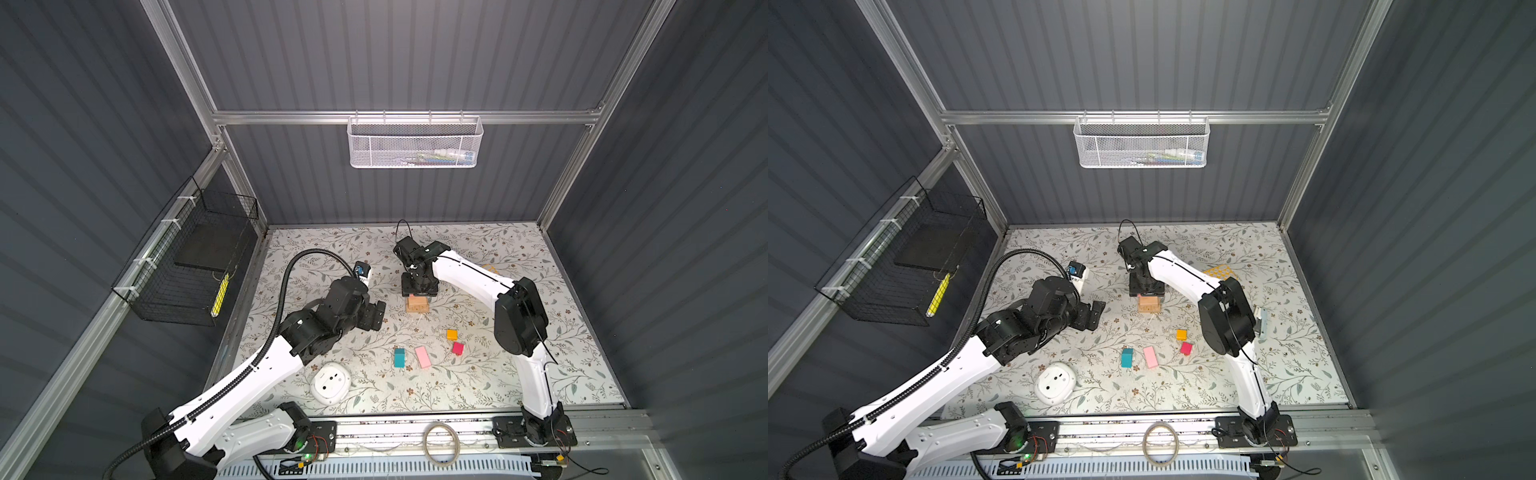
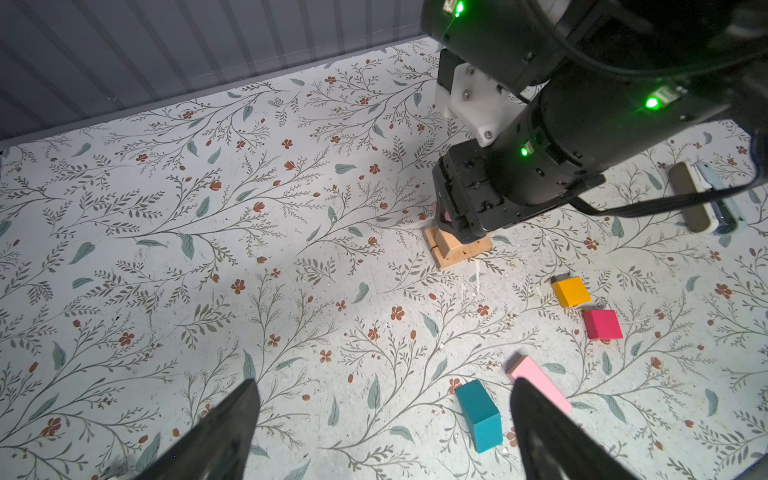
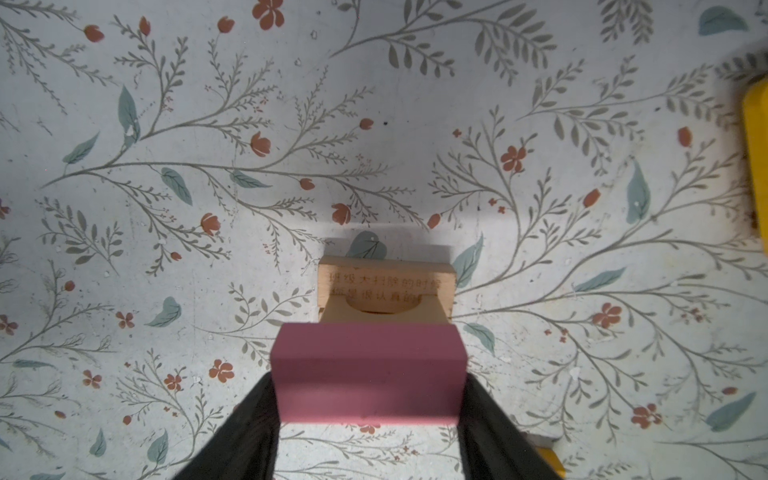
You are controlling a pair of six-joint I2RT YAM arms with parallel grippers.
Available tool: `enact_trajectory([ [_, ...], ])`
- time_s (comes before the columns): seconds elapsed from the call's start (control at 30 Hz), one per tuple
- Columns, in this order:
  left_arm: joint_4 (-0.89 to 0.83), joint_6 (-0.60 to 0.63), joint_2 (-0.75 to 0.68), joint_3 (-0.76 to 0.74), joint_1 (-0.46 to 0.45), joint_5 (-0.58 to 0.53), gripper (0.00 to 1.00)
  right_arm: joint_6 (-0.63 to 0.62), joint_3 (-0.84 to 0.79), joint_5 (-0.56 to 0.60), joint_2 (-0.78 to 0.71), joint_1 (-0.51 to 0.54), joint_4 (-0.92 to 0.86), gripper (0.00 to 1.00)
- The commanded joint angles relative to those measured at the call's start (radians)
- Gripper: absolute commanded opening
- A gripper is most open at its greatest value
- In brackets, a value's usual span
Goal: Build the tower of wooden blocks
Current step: 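Lower the held pink block onto the wooden stack with the right gripper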
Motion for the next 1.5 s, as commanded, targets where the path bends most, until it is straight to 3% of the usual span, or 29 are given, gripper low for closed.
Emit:
enact_trajectory([
  [0.0,-0.018,-0.016,0.005,-0.015,0.009,0.013,0.94,0.010,-0.019,-0.009,0.014,0.006,-0.004,0.52],
  [1.47,-0.008,-0.010,0.018,-0.028,0.009,0.034,0.94,0.008,-0.050,0.002,0.010,0.011,-0.017,0.53],
])
